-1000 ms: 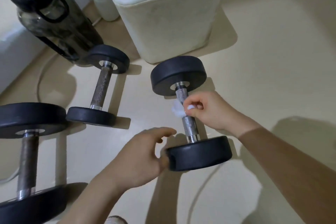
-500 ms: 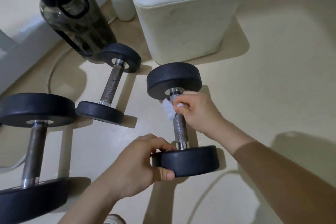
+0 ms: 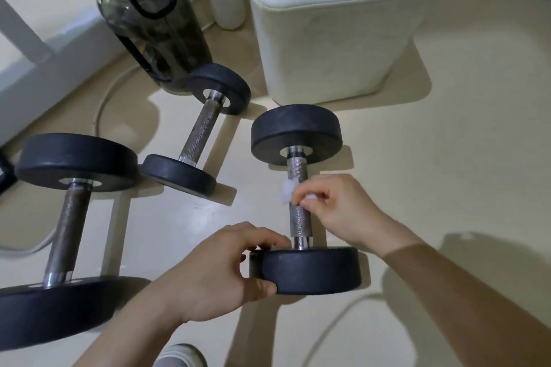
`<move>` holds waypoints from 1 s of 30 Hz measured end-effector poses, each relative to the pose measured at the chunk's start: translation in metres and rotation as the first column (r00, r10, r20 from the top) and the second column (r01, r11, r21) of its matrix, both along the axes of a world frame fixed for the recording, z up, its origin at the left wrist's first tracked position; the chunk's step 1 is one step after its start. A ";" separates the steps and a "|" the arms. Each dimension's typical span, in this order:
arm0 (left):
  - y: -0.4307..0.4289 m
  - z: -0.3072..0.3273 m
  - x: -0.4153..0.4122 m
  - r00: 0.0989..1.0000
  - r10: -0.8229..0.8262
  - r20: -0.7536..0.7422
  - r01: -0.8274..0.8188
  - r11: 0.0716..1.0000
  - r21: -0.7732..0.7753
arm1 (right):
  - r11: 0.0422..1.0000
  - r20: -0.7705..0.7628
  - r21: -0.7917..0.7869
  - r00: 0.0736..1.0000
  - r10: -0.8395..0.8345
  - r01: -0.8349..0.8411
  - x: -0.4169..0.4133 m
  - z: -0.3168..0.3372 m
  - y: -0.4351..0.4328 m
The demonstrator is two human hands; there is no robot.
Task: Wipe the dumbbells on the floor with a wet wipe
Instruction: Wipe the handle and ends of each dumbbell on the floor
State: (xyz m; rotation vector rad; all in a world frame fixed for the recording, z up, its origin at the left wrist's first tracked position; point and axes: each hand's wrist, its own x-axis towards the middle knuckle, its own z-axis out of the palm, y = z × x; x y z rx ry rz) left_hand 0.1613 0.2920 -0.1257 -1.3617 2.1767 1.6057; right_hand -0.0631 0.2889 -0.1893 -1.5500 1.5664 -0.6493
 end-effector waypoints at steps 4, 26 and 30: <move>0.001 0.000 -0.001 0.999 -0.044 -0.013 0.043 0.999 -0.013 | 0.991 0.178 0.134 0.984 -0.019 -0.006 -0.008 -0.008 -0.001; 0.003 -0.010 0.000 0.969 0.224 -0.107 -0.214 0.972 0.102 | 0.967 0.079 0.230 0.988 -0.131 0.110 -0.010 -0.020 0.018; 0.000 -0.008 0.007 0.955 0.264 -0.135 -0.234 0.951 0.204 | 0.948 0.355 0.219 0.886 -0.299 0.232 -0.002 -0.010 0.012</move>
